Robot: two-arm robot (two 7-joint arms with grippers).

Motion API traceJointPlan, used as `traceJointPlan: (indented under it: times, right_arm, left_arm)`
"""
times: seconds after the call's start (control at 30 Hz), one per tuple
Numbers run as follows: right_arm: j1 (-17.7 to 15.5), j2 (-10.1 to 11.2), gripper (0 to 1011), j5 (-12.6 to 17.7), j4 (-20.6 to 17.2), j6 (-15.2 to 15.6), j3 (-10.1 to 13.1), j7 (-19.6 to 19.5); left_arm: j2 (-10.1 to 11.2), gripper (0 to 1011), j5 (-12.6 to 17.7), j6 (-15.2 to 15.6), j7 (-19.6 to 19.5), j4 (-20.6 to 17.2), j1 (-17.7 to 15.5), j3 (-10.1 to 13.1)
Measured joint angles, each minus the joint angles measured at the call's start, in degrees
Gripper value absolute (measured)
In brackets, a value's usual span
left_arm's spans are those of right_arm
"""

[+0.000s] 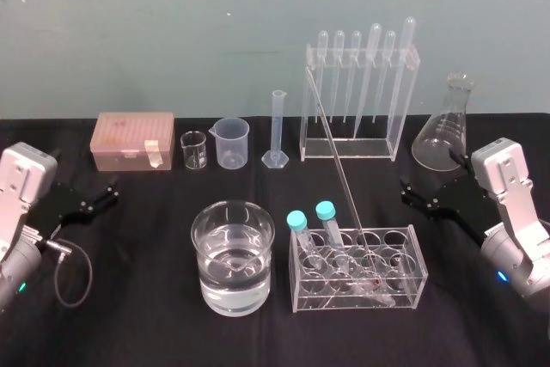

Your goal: Hold the thermometer with one hand and immerse one end into the beaker, then reinsert it into the test tube rack.

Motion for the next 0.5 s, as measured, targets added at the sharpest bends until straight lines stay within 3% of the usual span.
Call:
traceJointPlan:
  times: [0.5]
  right_arm:
    - [0.0, 0.0, 1003, 0.0, 0.0, -0.01, 0.0, 0.0]
  left_arm:
    - [0.0, 1008, 0.0, 0.0, 0.0, 0.0, 0.0, 0.0]
